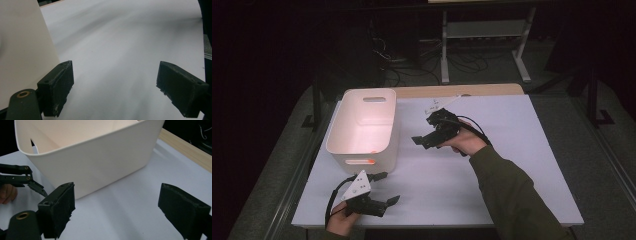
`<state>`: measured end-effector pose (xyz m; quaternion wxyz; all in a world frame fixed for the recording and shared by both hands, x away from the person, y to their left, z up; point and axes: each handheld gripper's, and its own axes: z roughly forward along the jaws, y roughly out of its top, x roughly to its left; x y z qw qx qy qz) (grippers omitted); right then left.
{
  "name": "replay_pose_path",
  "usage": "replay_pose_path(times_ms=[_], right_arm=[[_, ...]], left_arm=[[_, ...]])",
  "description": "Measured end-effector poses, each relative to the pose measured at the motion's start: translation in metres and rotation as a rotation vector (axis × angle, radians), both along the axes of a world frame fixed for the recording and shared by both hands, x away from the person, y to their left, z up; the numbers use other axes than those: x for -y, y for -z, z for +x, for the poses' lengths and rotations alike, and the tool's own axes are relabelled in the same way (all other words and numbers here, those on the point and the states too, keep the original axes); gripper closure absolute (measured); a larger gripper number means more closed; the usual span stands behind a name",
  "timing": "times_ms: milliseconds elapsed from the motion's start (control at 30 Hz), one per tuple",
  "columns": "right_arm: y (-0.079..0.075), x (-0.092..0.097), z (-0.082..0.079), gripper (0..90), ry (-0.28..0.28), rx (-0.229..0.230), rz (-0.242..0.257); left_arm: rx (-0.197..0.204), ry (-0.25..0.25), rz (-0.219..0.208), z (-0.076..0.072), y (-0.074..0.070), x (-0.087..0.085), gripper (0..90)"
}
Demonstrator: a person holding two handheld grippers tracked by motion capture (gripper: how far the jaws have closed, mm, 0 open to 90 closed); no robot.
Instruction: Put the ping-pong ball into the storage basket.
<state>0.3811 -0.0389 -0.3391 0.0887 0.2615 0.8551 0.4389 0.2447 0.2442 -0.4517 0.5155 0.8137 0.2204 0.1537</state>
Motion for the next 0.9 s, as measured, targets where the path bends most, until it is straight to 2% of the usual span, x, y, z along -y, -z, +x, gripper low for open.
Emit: replay_pose_path(times_ms=[367,433,600,733,900], right_arm=[[0.028,0.023,-0.014,9.2,0.066,0.016,-0.032],[0.032,0.029,-0.016,8.1,0.083,0.017,-0.027],[0.043,0.039,-0.024,5.2,0.104,0.017,-0.028],[0.050,0.048,-0.032,3.6,0.131,0.021,-0.020],[0.059,0.059,-0.037,2.3,0.160,0.010,-0.022]], left_arm=[[0.001,-0.001,0.008,-0.001,0.000,0.001,14.1],[0.005,-0.002,0.001,-0.001,0.000,0.000,14.1],[0.005,-0.001,0.015,-0.001,0.000,0.001,14.1],[0.020,-0.003,0.016,-0.003,0.000,0.001,14.2],[0.004,-0.003,0.016,-0.001,0.000,0.001,14.1]])
